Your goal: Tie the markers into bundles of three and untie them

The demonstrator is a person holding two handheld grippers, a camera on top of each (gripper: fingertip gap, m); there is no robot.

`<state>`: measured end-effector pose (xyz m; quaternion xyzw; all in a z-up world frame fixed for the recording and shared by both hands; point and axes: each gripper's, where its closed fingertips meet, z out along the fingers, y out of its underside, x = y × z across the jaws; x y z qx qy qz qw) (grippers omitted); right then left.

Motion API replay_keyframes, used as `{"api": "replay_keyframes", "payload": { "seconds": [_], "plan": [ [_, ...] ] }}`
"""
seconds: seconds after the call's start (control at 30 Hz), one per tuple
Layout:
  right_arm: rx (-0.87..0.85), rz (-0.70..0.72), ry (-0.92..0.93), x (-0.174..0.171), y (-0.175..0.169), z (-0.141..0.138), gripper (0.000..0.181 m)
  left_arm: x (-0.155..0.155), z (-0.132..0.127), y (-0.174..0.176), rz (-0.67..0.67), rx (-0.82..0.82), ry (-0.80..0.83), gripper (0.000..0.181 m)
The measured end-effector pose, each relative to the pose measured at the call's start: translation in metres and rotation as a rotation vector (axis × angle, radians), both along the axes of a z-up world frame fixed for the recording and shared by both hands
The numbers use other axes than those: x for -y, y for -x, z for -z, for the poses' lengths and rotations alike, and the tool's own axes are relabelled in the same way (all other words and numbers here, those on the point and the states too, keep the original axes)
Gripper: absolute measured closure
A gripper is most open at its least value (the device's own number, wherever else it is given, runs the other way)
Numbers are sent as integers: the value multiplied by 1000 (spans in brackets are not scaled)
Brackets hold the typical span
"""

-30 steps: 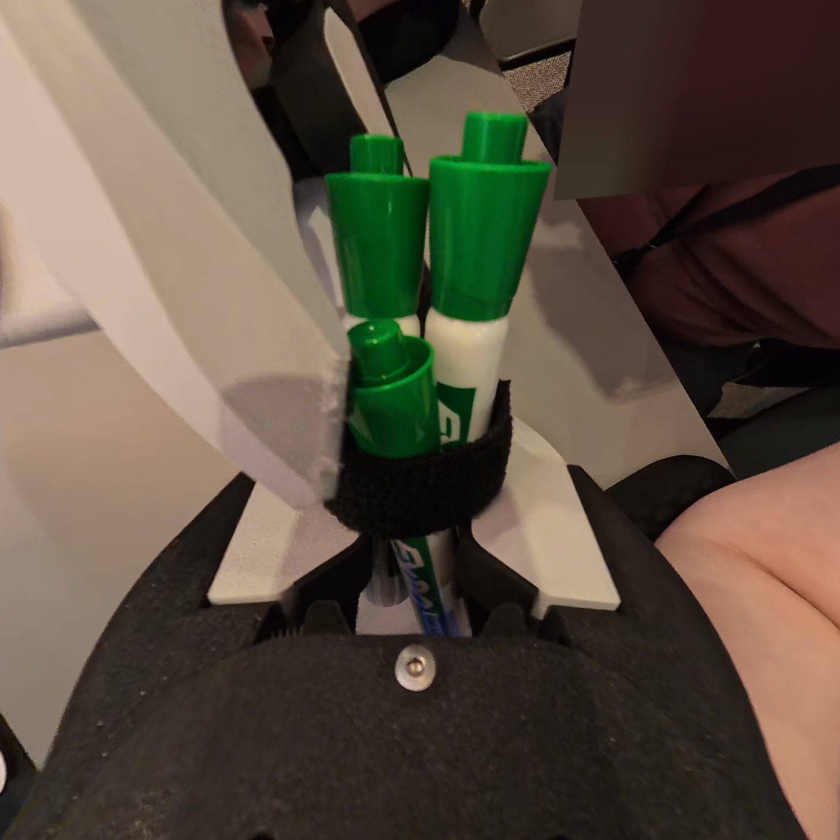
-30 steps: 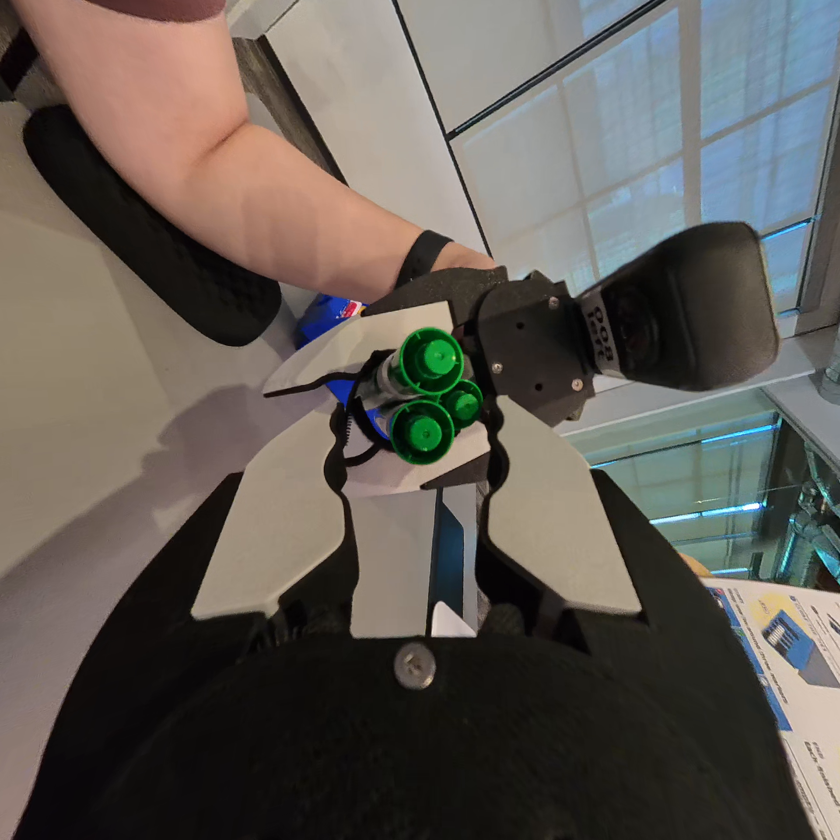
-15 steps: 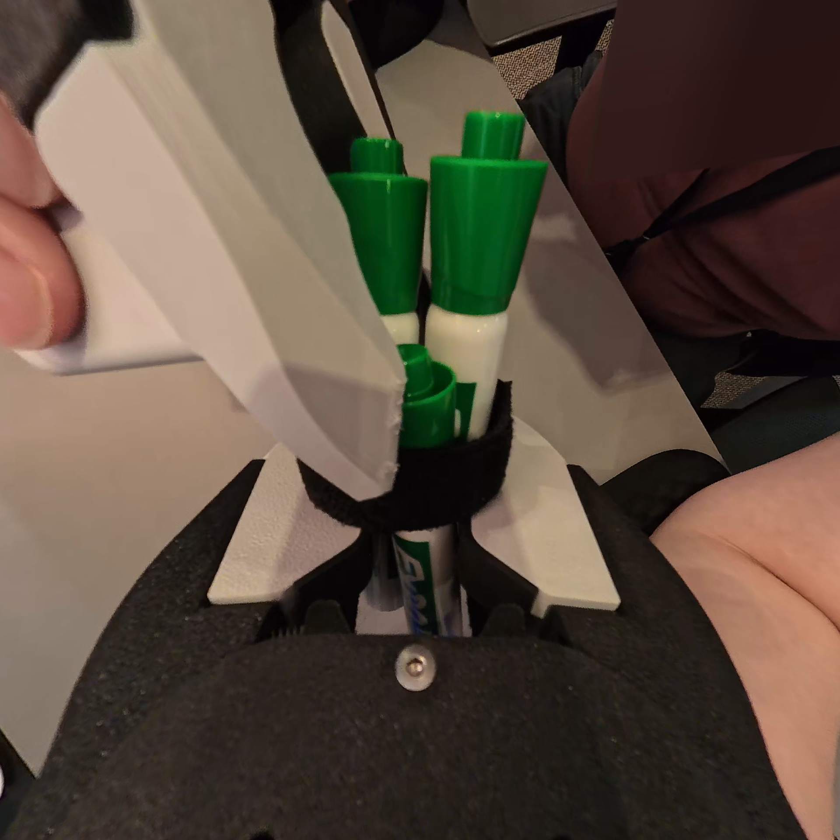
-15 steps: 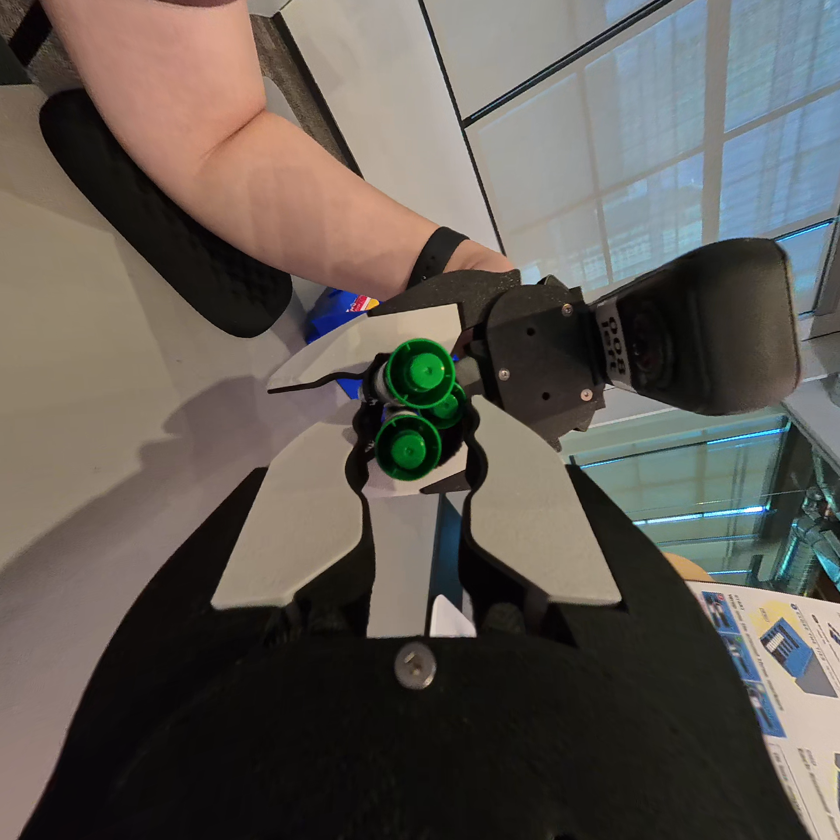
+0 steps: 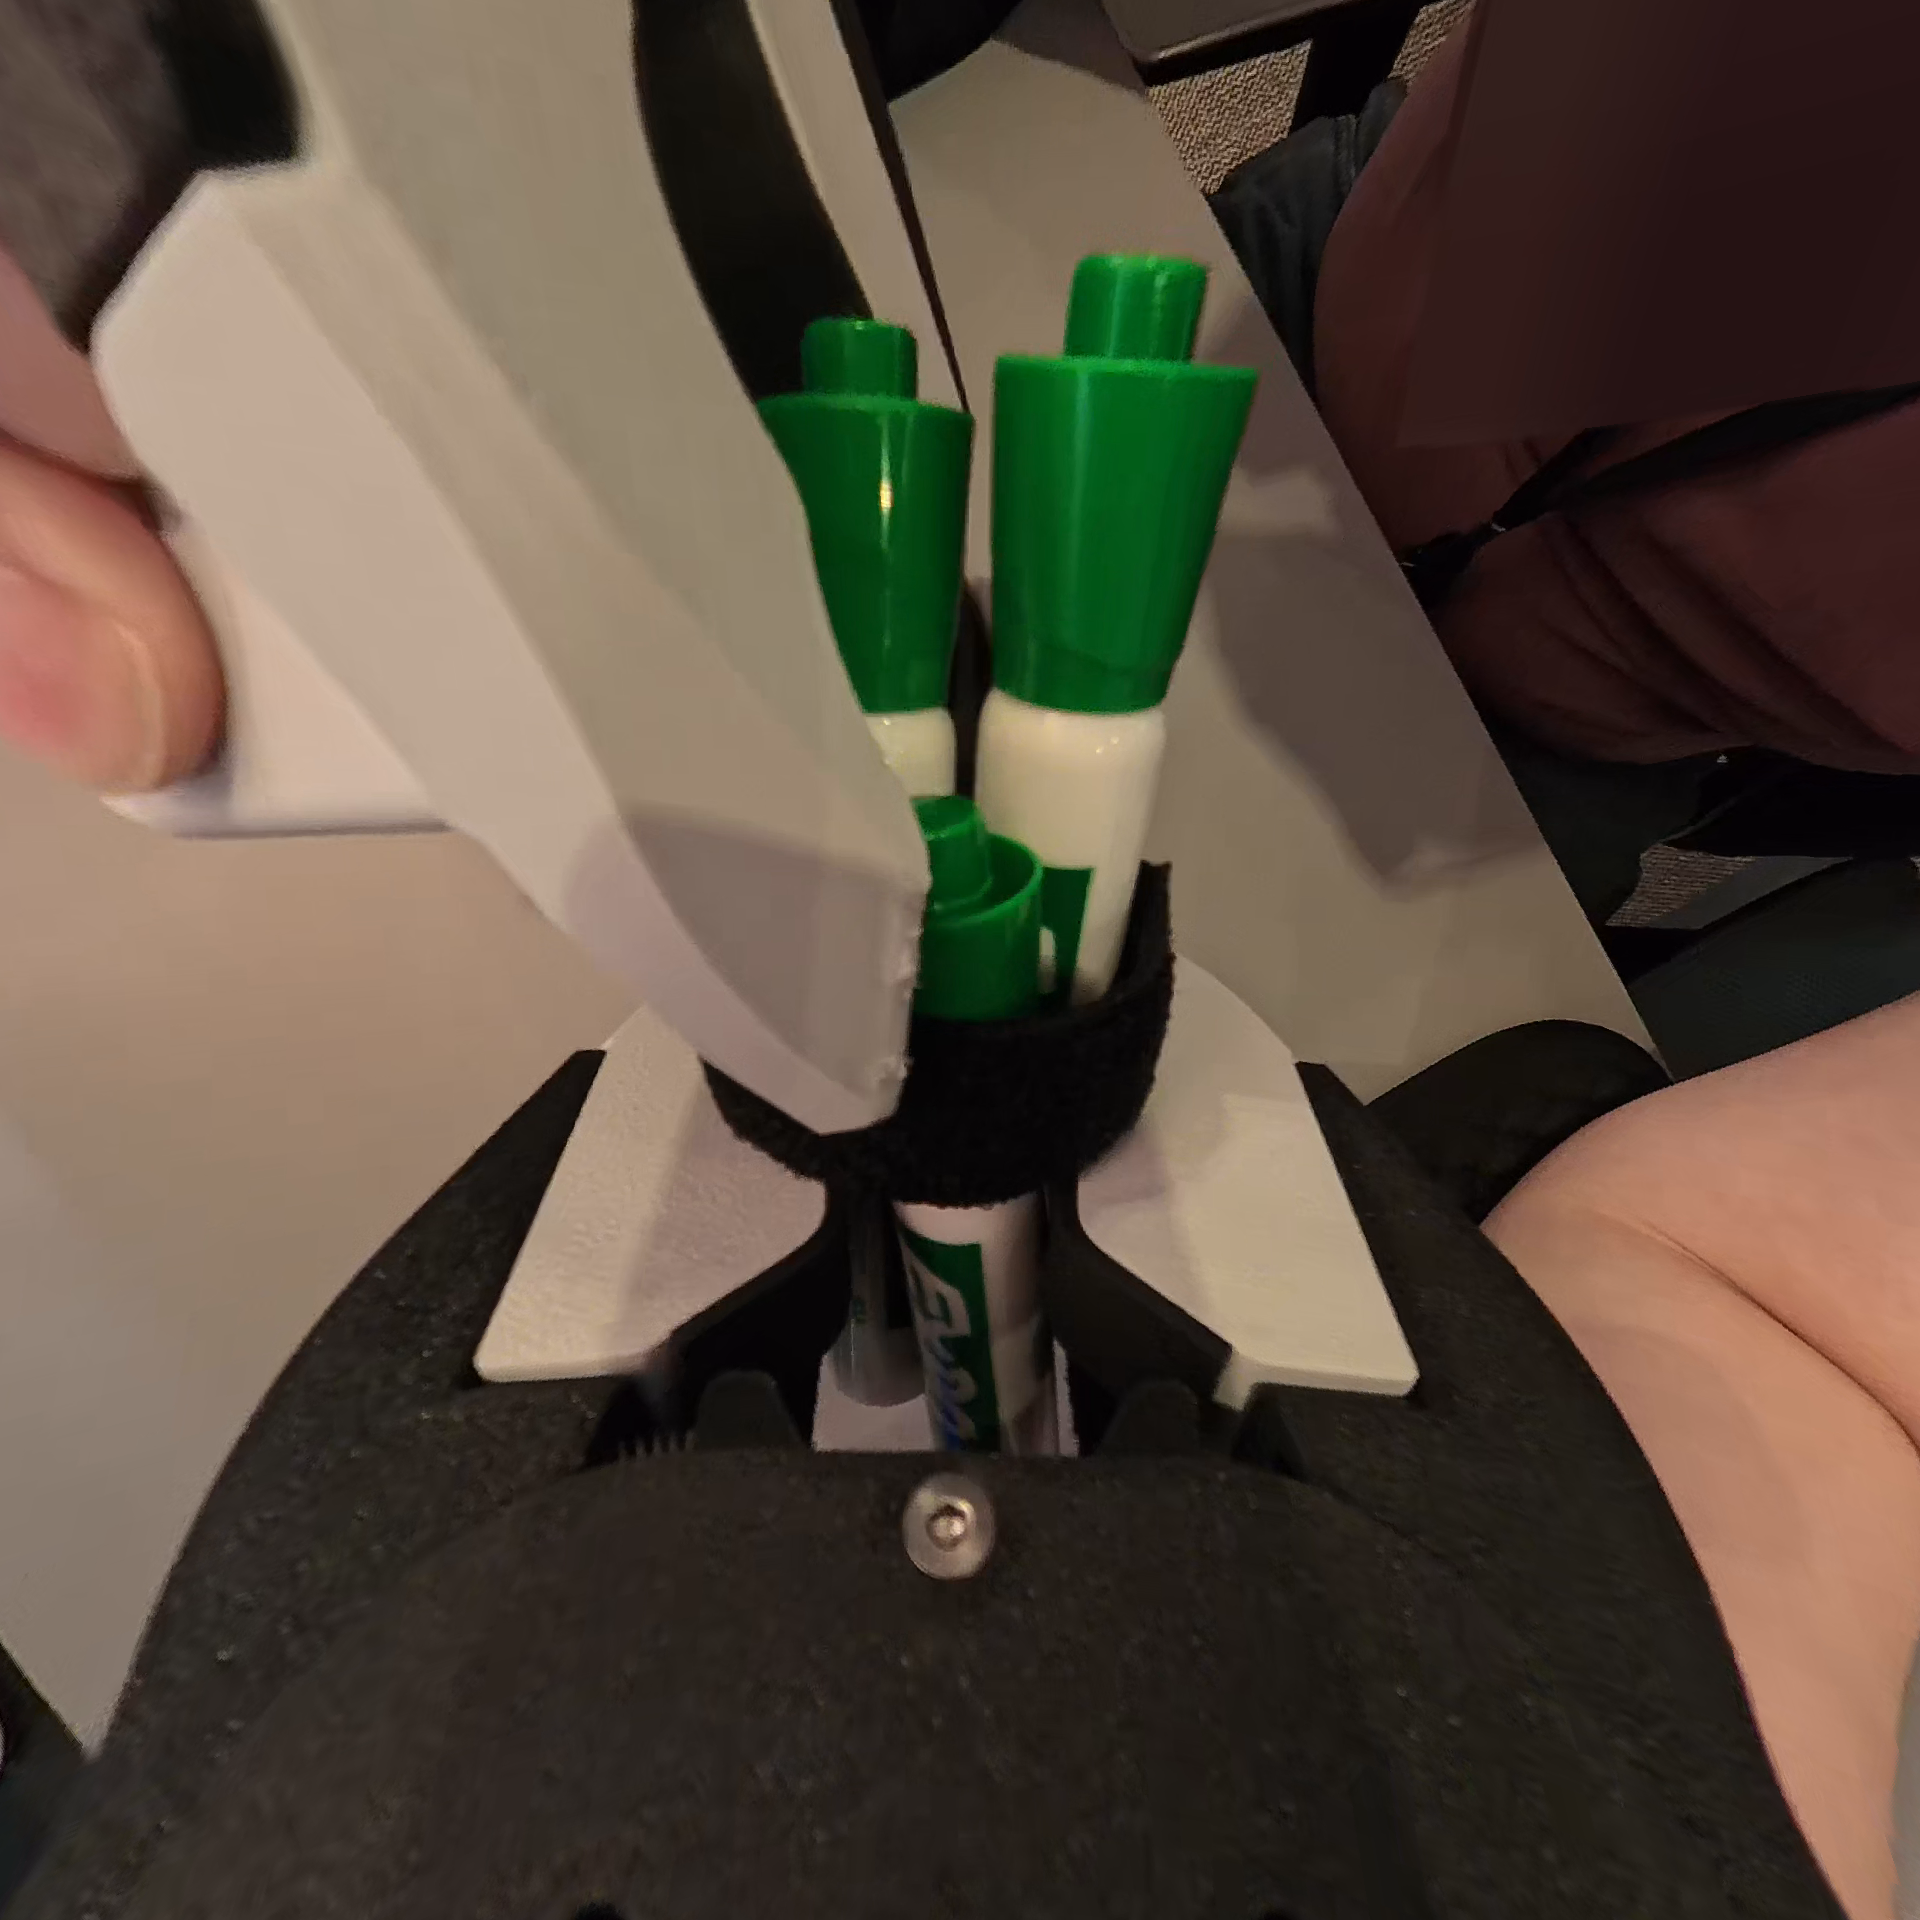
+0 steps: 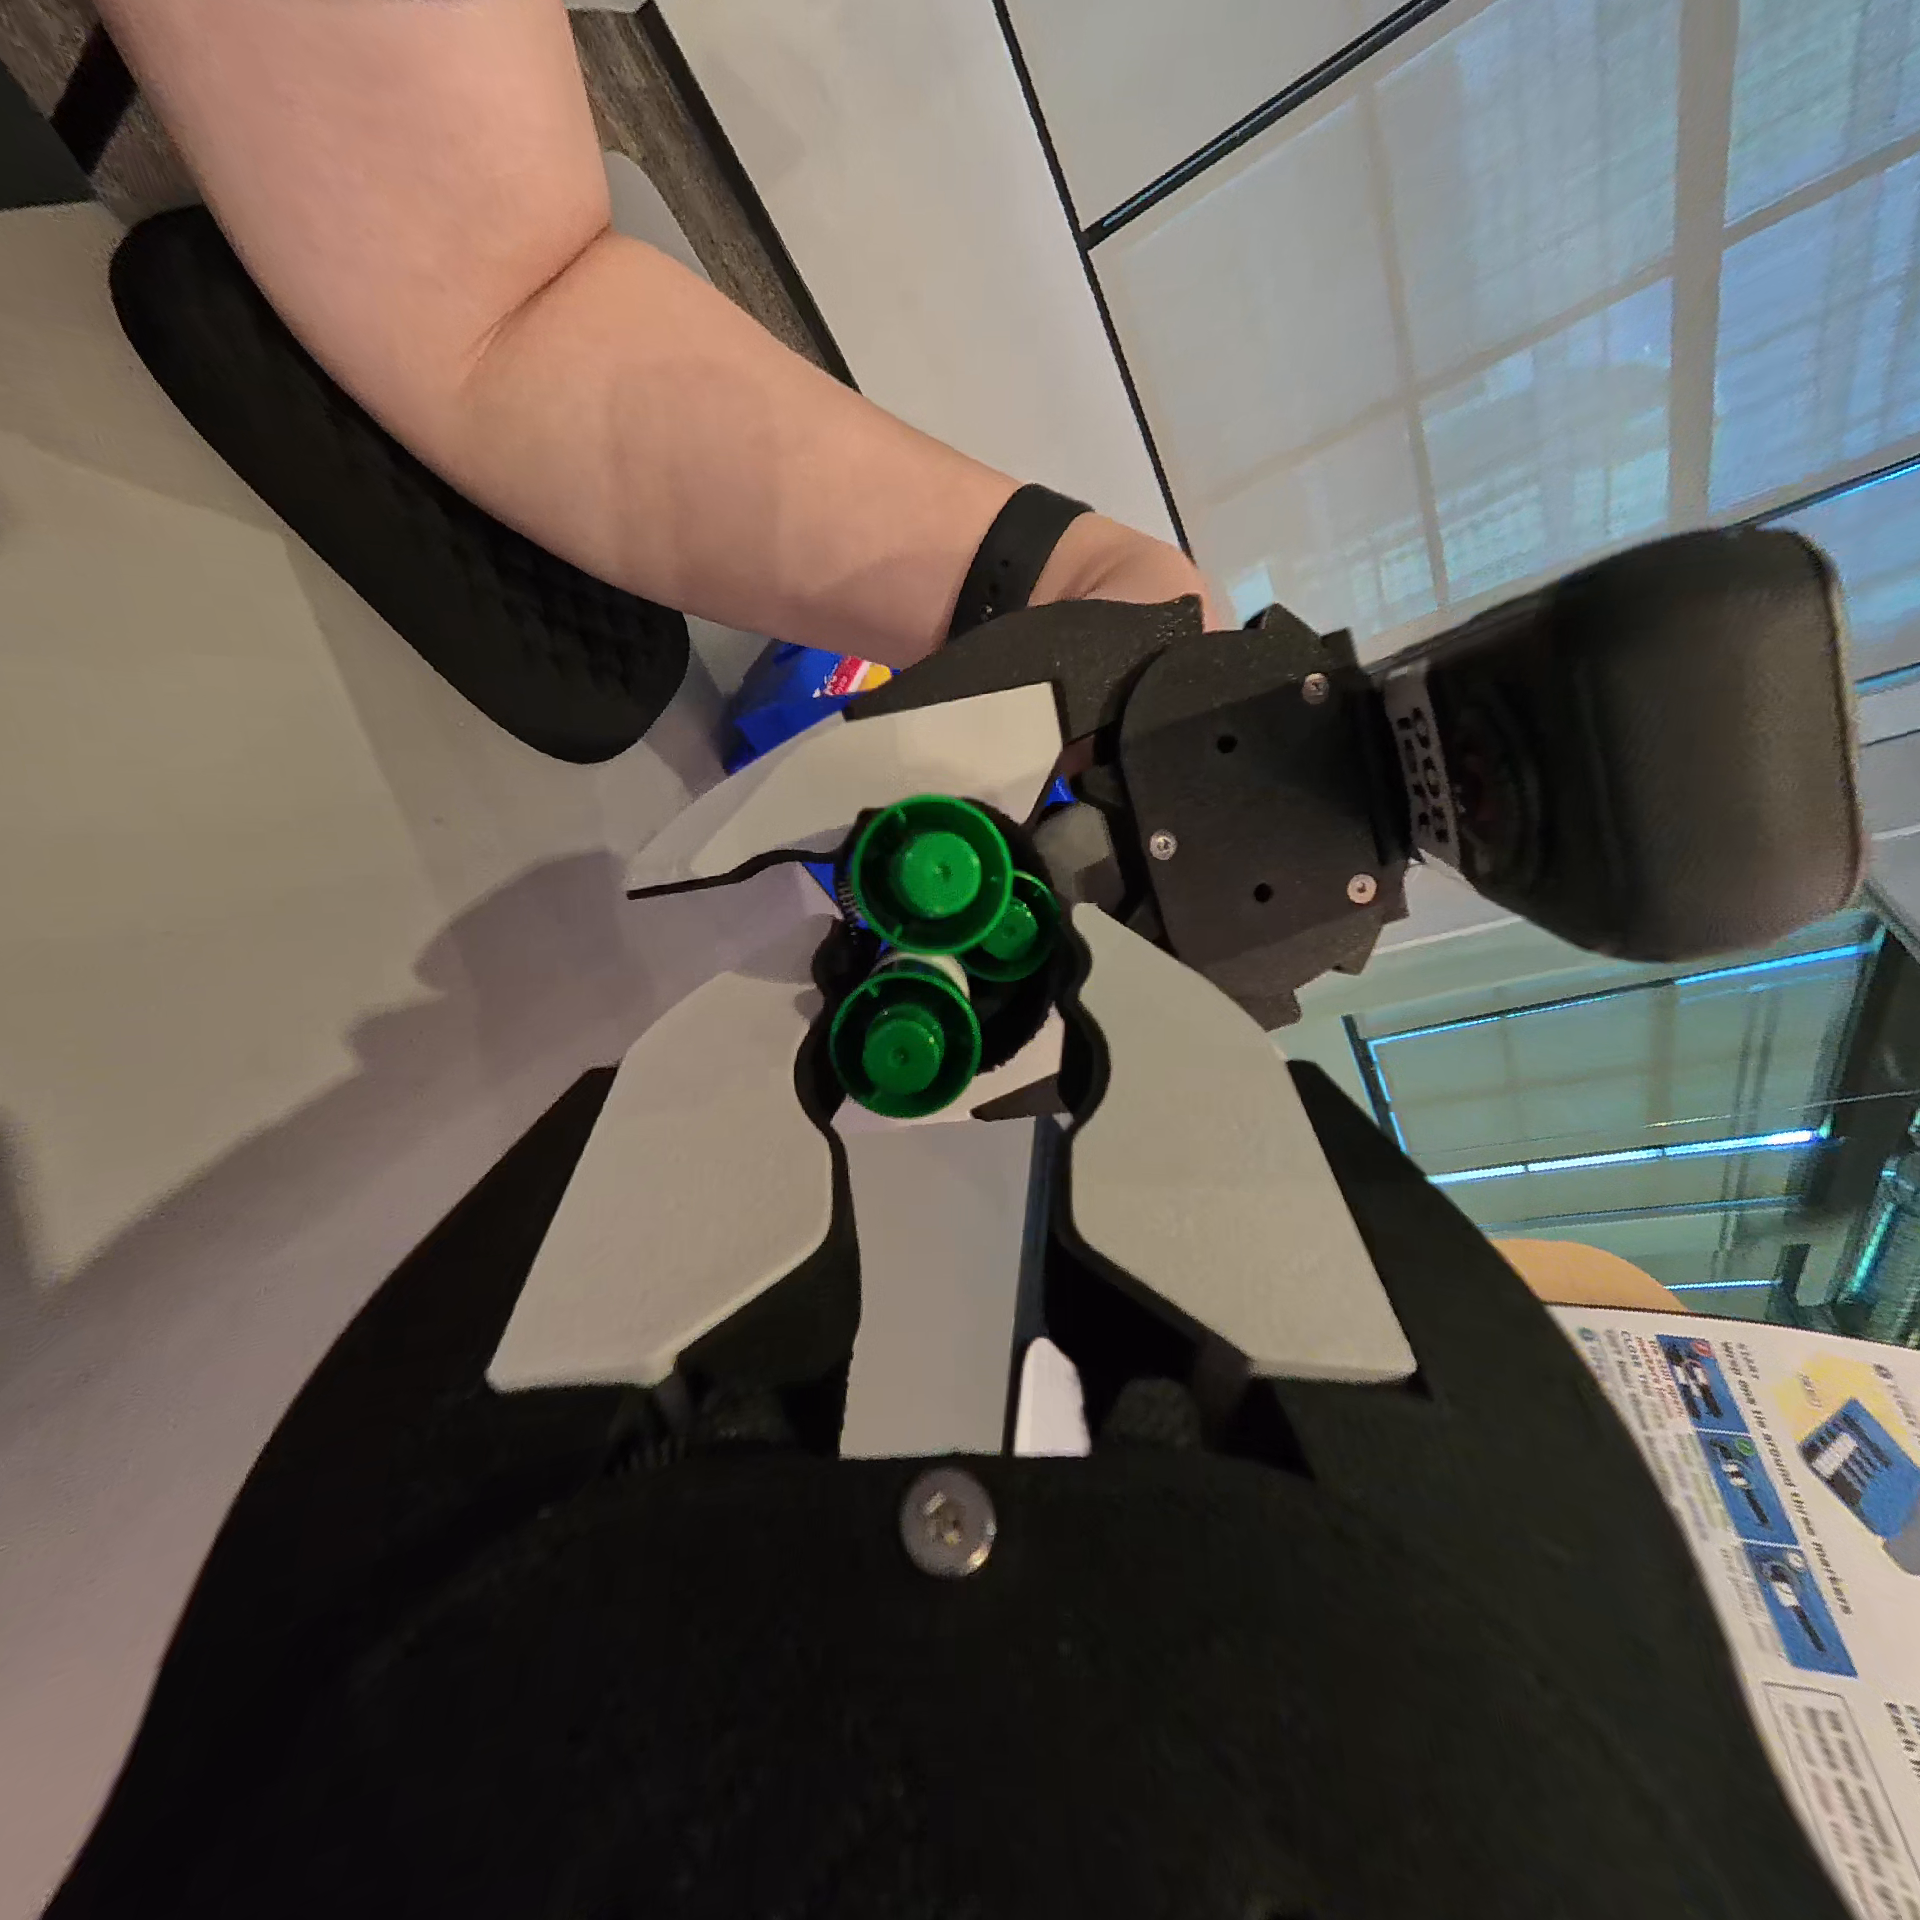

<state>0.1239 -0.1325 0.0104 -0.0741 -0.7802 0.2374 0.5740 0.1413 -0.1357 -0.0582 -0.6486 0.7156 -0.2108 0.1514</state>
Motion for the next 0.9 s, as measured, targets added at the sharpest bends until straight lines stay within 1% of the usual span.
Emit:
{"api": "replay_keyframes", "payload": {
  "seconds": [0.13, 0.4, 0.57, 0.63, 0.7, 0.9],
  "plan": [
    [-21, 15, -36, -3, 3, 3, 138, -3, 4, 2, -27, -27, 8, 139],
    [-13, 6, -3, -7, 5, 10, 144, -7, 11, 8, -59, -75, 18, 138],
    [-5, 6, 4, -8, 7, 12, 142, -6, 14, 11, -74, -94, 34, 139],
    [-16, 7, -9, -8, 8, 15, 140, -8, 17, 14, -86, -116, 38, 139],
    [-30, 9, 1, -10, 10, 17, 132, -11, 20, 18, -109, -138, 39, 139],
    [-38, 19, 24, -14, 14, 22, 124, -17, 28, 28, -154, -183, 58, 141]
  ]
}}
